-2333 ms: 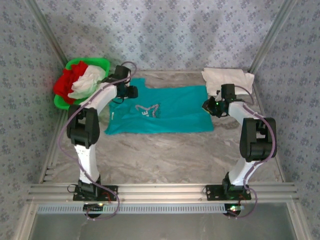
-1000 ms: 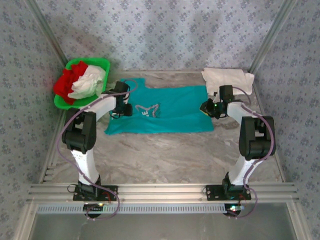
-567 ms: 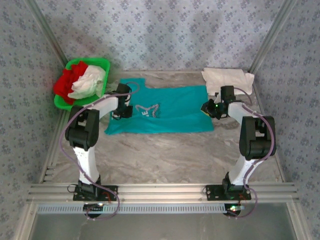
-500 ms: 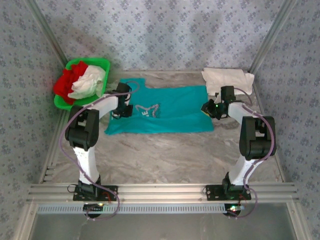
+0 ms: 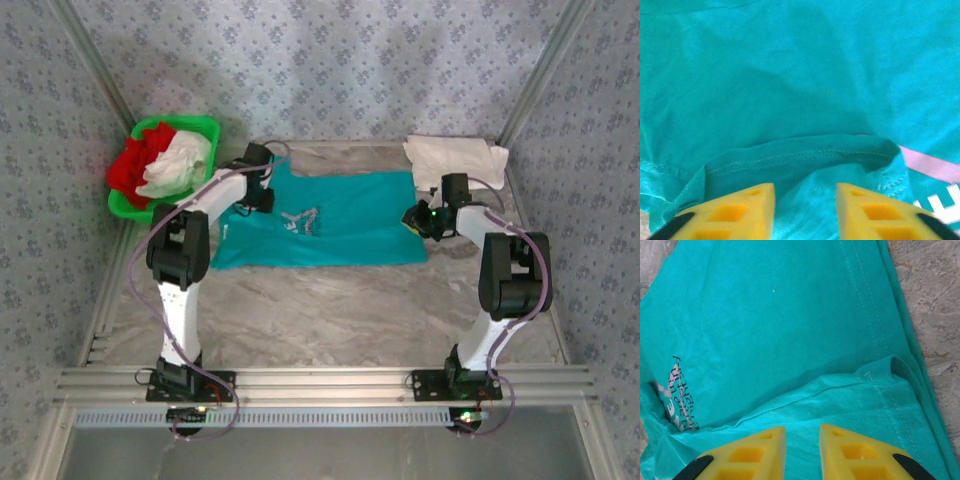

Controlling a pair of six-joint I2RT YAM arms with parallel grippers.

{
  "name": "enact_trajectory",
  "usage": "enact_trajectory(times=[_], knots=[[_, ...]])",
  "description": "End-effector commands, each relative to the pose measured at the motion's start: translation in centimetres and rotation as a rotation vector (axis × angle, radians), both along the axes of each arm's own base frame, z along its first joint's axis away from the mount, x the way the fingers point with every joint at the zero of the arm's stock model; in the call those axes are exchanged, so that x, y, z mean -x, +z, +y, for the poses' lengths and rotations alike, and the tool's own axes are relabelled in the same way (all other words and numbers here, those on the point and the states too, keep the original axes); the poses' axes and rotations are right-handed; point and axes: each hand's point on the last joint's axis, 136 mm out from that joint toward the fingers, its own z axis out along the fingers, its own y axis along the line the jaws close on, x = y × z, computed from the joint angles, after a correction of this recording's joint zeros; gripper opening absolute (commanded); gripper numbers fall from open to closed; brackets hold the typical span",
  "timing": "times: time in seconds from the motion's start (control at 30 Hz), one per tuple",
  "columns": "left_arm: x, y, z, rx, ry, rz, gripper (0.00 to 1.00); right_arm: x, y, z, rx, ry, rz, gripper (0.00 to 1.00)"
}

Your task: Fold and stack the t-shirts

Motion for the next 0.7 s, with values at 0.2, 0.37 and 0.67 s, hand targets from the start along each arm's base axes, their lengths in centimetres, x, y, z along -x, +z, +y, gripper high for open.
enact_trajectory(times=[0.2,0.37,0.67], knots=[[-0.4,10.2,0.6,-0.024,0.030,-0.278,0.57,0.5,1.1,-0.2,0.007,0.014,-0.010,0.27],[2.5,13.7,2.4,0.110,0.114,-0.356,0.66,0.5,0.8,-0.2,0.021,0.025,-0.005,0.27],[11.9,5.8,7.5,0.286,0.326,-0.128,0.58,2.9,0.2,-2.8,0.162,0.028,0.025,0.33]])
